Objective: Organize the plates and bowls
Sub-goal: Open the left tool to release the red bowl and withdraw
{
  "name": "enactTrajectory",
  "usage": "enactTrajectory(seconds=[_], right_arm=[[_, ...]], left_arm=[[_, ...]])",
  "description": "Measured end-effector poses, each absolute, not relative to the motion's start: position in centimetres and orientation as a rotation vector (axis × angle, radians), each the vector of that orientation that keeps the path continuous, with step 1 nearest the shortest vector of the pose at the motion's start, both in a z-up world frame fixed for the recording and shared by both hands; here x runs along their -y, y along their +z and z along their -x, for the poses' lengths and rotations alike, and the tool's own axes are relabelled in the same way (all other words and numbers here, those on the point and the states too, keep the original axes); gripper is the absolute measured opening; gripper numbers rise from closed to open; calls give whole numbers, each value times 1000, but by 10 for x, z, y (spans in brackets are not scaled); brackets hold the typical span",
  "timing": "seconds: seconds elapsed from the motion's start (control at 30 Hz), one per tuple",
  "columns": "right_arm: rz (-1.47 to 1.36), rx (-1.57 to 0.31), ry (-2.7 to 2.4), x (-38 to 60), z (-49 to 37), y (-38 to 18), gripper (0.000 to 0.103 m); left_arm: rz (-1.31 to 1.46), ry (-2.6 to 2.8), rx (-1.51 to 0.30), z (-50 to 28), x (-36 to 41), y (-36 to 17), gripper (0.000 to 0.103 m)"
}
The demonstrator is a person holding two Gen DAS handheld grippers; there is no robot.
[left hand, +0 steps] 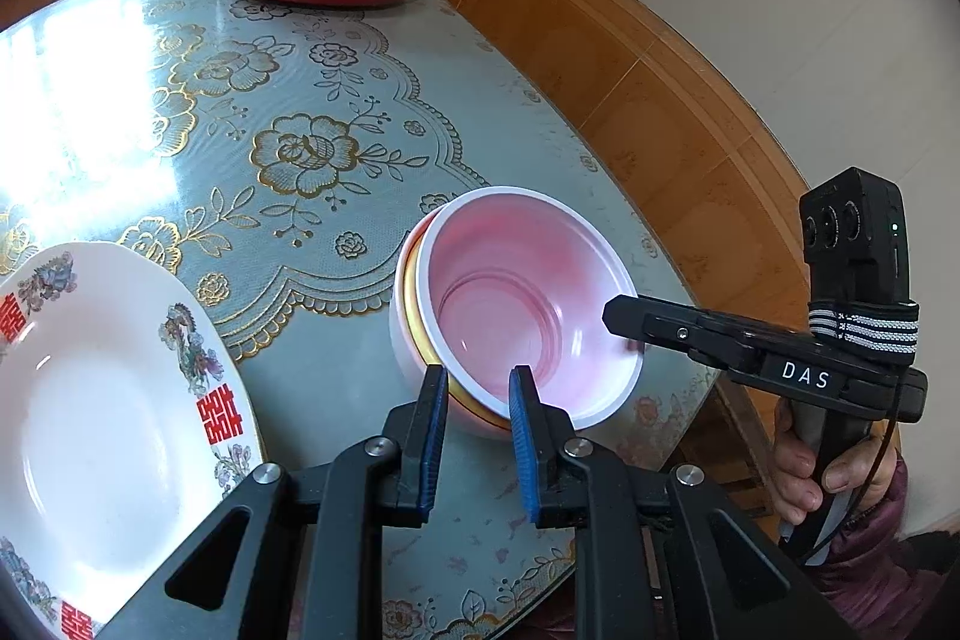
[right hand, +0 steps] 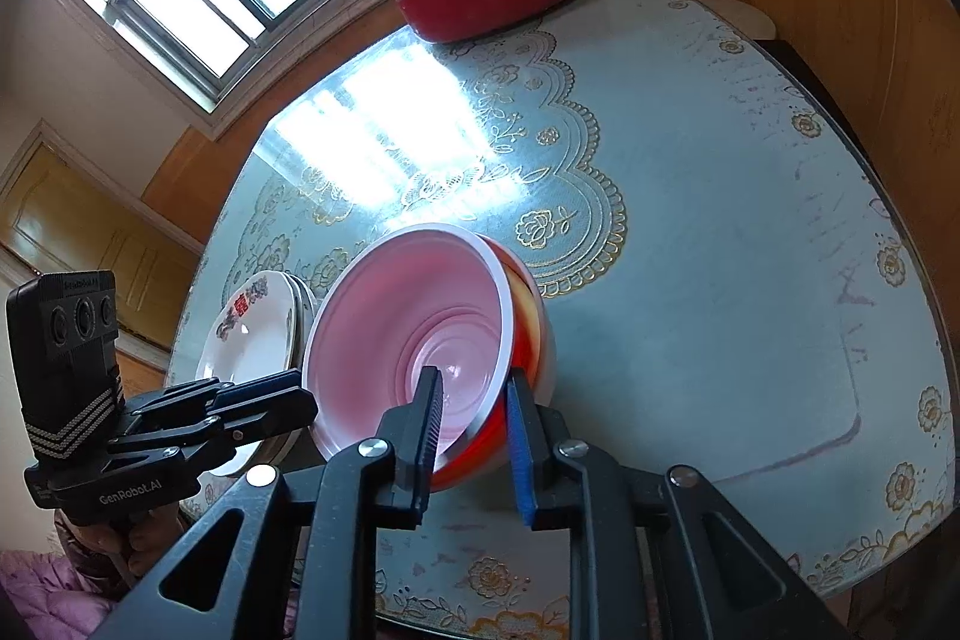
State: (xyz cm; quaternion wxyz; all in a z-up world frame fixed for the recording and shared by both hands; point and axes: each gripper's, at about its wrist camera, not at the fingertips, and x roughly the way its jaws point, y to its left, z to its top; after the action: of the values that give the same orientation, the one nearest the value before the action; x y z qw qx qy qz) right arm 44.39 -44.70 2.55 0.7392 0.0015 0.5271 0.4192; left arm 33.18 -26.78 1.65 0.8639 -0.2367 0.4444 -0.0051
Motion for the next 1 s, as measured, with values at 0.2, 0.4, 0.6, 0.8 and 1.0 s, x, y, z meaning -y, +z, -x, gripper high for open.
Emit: enactTrajectory(seconds=[0.2,0.4,0.6,0.8,1.0], right_arm=[[56,-1114,905,444,-438,29,22],[110,-1065,880,442,-434,30,23],[105,-1056,868,446,-436,29,23],[24,-1063,860,457,-444,29,32],[-53,-1087,853,468,-452,24,32]], left_arm=[[469,22,-919,-333,270,16,22],[452,48,-913,-334,270,13,26],[484,46,-905,-330,265,10,29],[568,44,-878,-320,250,8,36],[581,52,-877,-319,249,7,37]])
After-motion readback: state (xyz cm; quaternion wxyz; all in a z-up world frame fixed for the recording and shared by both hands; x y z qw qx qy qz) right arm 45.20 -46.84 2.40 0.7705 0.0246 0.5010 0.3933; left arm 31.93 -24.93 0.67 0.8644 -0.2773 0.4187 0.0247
